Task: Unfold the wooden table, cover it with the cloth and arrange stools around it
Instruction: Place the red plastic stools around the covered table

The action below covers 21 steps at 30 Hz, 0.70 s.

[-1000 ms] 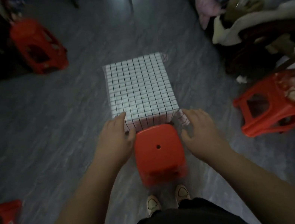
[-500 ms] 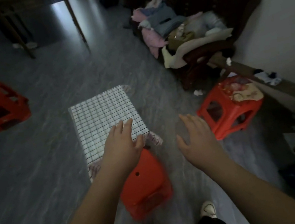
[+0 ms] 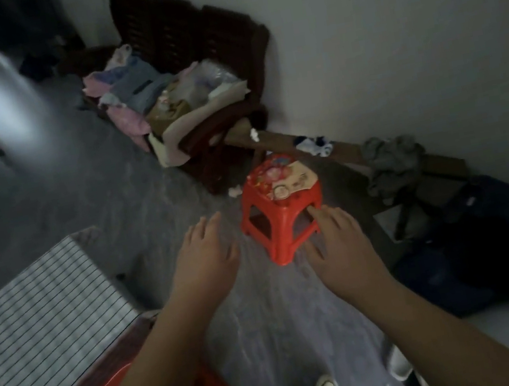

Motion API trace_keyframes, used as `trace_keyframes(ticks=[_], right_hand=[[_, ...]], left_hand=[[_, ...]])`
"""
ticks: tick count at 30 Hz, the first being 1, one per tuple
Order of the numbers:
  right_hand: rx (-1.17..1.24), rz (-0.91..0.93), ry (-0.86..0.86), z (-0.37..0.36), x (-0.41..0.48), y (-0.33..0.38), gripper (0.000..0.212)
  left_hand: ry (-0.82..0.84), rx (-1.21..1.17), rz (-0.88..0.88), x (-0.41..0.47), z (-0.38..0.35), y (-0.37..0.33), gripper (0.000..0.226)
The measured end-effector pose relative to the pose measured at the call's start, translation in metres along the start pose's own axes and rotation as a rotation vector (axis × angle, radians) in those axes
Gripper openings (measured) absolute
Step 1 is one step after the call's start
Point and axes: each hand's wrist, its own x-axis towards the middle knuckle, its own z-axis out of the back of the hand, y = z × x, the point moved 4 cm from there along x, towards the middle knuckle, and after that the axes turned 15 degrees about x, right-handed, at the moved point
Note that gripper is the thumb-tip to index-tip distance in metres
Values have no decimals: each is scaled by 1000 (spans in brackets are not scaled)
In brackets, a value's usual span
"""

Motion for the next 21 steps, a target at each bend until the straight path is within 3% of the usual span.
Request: trace_keyframes(ticks=[8, 21], right_hand=[[37, -97, -2, 47, 84, -71, 62], [42, -225, 74, 7, 318, -137, 63]], left_hand=[[37, -34, -87, 96, -22, -93, 63], [219, -97, -31, 342, -127, -96, 64]])
